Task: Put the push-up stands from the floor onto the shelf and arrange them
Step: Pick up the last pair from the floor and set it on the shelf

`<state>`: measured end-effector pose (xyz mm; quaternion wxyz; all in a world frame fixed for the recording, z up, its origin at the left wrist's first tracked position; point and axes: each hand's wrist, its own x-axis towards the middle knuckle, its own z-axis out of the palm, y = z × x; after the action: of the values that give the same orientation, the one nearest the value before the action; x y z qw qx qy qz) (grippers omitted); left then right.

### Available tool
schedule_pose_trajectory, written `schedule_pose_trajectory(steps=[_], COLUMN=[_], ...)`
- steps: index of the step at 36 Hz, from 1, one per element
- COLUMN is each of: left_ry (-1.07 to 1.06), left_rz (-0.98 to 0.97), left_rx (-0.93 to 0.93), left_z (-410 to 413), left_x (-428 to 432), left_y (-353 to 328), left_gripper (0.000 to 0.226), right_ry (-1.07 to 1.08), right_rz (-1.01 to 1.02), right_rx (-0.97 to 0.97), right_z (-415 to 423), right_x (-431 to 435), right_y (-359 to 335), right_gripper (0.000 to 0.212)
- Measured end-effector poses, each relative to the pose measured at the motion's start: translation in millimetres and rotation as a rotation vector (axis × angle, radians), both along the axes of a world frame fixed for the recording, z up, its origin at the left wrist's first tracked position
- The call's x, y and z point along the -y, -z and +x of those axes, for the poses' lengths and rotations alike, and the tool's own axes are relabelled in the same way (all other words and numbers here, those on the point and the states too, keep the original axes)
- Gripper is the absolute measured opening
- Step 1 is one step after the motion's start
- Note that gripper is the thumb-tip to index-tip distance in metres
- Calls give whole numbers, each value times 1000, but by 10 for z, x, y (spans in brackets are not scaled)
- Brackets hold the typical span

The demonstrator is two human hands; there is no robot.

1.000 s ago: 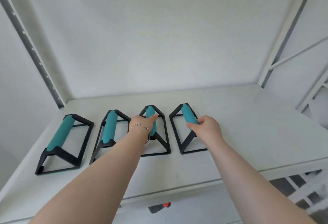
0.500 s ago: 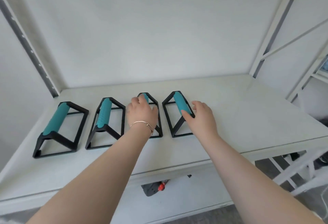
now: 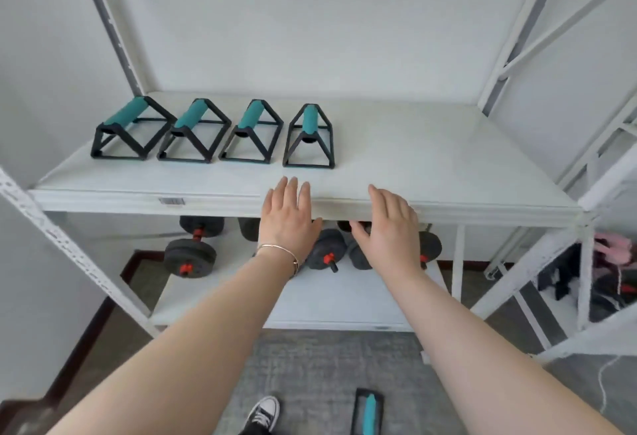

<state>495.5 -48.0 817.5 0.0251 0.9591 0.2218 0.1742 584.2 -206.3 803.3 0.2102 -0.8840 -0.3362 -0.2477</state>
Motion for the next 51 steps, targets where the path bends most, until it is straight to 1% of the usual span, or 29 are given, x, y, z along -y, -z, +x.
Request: schedule_pose_trajectory(steps=[6, 10, 16, 19, 24, 29, 31, 37, 42, 47, 51], left_ry=[-63, -97, -88, -72, -68, -52, -13, 132, 161, 219, 170], left_rz=[-87, -116, -235, -254, -310, -390, -389, -341, -409, -460, -605], left_rx=[-93, -256, -418, -468, -584, -717, -758, -903, -997, -1085, -1130], left_z=[-532, -795, -1078, -1203, -1337, -1387, -1398, -1437, -1481, -1468, -1419], left_x=[768, 1119, 1500, 1574, 1623, 1739, 1795, 1963, 2070, 2202, 2253], left_y=[449, 823, 1512, 1964, 2922, 4086, 4586, 6044, 7081, 7891, 8338], left_gripper=[75, 77, 75, 74, 76, 83, 83, 84, 81, 81, 80], right_ry=[-7, 12, 65, 108, 196, 286, 325, 235, 218, 225, 219], right_rz=[-22, -41, -58, -88, -79, -98, -151, -355, -443, -528, -492], right_rx=[-159, -284, -459, -554, -674, -791, -808, -843, -924, -1020, -1107], right_z=[-358, -599, -938, -1060, -1173, -1174, -1166, -1202, -1244, -1213, -1140], right_x=[756, 1139, 1598, 1748, 1932, 2084, 2132, 2323, 2400, 2389, 2324], right_y=[509, 937, 1753, 2239, 3190, 4248, 4681, 6023, 7017, 7853, 8355], right_gripper=[65, 63, 58, 59, 58, 60, 61, 67, 69, 73, 74])
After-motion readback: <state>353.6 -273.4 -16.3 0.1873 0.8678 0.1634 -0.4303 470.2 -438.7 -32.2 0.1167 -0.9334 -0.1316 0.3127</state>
